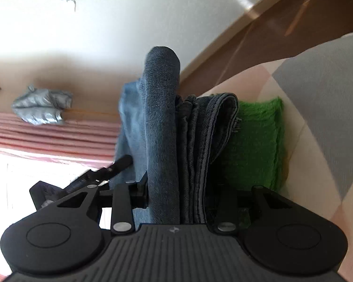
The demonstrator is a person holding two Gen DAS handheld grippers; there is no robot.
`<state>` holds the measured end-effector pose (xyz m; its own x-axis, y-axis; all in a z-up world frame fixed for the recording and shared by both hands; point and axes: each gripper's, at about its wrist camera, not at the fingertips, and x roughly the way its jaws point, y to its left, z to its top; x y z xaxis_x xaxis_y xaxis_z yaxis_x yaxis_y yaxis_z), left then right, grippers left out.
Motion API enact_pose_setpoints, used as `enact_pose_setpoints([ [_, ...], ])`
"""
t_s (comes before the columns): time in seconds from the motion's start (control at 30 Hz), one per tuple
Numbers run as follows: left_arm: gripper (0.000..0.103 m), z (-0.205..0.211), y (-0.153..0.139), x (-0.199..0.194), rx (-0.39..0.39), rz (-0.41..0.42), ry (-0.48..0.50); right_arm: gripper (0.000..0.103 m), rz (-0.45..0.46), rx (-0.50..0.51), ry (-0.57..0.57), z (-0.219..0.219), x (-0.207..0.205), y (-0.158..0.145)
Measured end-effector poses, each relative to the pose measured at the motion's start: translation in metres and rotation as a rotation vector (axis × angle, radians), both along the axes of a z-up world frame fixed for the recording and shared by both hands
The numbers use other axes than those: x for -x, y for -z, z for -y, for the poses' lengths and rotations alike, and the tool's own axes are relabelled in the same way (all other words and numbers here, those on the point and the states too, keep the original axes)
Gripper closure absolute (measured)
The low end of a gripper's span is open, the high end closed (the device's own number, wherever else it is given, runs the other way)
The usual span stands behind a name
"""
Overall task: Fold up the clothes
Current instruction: 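Lift the jeans with both grippers and carry them over the green cloth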
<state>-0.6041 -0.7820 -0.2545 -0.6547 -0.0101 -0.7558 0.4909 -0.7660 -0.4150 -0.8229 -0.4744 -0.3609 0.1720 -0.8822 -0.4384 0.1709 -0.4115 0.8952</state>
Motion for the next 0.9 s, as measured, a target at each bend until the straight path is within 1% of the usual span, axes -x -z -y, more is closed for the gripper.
enact_pose_setpoints([
  [0.03, 0.059, 0.001, 0.000, -0.001, -0.003, -0.005, -0.001, 0.065, -0.004, -0.007, -0.025, 0.001, 0.002, 0.000],
  [0.1, 0.059, 0.011, -0.002, 0.008, 0.033, 0.012, 0.002, 0.061, -0.016, -0.024, -0.075, 0.002, 0.006, 0.001],
  [0.13, 0.061, 0.011, -0.009, 0.008, 0.063, 0.014, -0.006, 0.059, -0.031, -0.041, -0.082, 0.000, 0.007, -0.006],
  [0.2, 0.063, 0.003, -0.026, -0.006, 0.131, -0.009, -0.037, 0.055, -0.065, -0.079, -0.087, -0.008, 0.008, -0.021],
  [0.27, 0.063, -0.009, -0.039, -0.024, 0.182, -0.015, -0.080, 0.053, -0.214, -0.113, -0.061, -0.018, 0.006, -0.047],
  [0.3, 0.063, -0.017, -0.046, -0.031, 0.215, -0.009, -0.088, 0.053, -0.315, -0.136, -0.040, -0.022, 0.001, -0.064],
  [0.37, 0.064, -0.035, -0.051, -0.040, 0.283, 0.000, -0.096, 0.053, -0.551, -0.151, 0.002, -0.026, -0.010, -0.098],
  [0.4, 0.065, -0.042, -0.049, -0.043, 0.301, -0.002, -0.103, 0.053, -0.671, -0.141, 0.006, -0.022, -0.015, -0.111],
  [0.43, 0.067, -0.049, -0.046, -0.046, 0.314, -0.005, -0.110, 0.053, -0.778, -0.124, -0.006, -0.015, -0.020, -0.119],
  [0.47, 0.067, -0.053, -0.041, -0.047, 0.327, -0.006, -0.121, 0.054, -0.866, -0.109, -0.033, -0.007, -0.023, -0.123],
  [0.5, 0.068, -0.055, -0.032, -0.048, 0.331, 0.000, -0.136, 0.058, -0.929, -0.087, -0.063, 0.001, -0.026, -0.124],
  [0.53, 0.068, -0.057, -0.022, -0.050, 0.332, 0.008, -0.151, 0.064, -0.980, -0.059, -0.096, 0.008, -0.029, -0.123],
  [0.57, 0.068, -0.058, -0.009, -0.054, 0.329, 0.017, -0.168, 0.066, -1.014, -0.062, -0.130, 0.015, -0.033, -0.117],
  [0.6, 0.066, -0.058, 0.005, -0.058, 0.319, 0.018, -0.186, 0.070, -1.046, -0.071, -0.163, 0.022, -0.038, -0.110],
  [0.63, 0.062, -0.059, 0.013, -0.061, 0.304, 0.007, -0.209, 0.072, -1.050, -0.093, -0.186, 0.027, -0.040, -0.097],
  [0.7, 0.056, -0.061, 0.025, -0.068, 0.274, -0.020, -0.258, 0.072, -1.049, -0.142, -0.227, 0.036, -0.042, -0.069],
  [0.73, 0.055, -0.061, 0.027, -0.071, 0.259, -0.034, -0.284, 0.072, -1.032, -0.135, -0.219, 0.035, -0.042, -0.060],
  [0.77, 0.056, -0.065, 0.024, -0.072, 0.260, -0.035, -0.305, 0.071, -1.012, -0.121, -0.205, 0.034, -0.041, -0.052],
  [0.8, 0.057, -0.069, 0.019, -0.073, 0.266, -0.031, -0.324, 0.071, -1.002, -0.109, -0.200, 0.035, -0.040, -0.050],
  [0.83, 0.059, -0.077, 0.013, -0.073, 0.283, -0.027, -0.340, 0.070, -0.991, -0.108, -0.202, 0.038, -0.039, -0.053],
  [0.9, 0.061, -0.100, -0.003, -0.076, 0.333, -0.033, -0.359, 0.069, -0.997, -0.130, -0.220, 0.030, -0.027, -0.058],
])
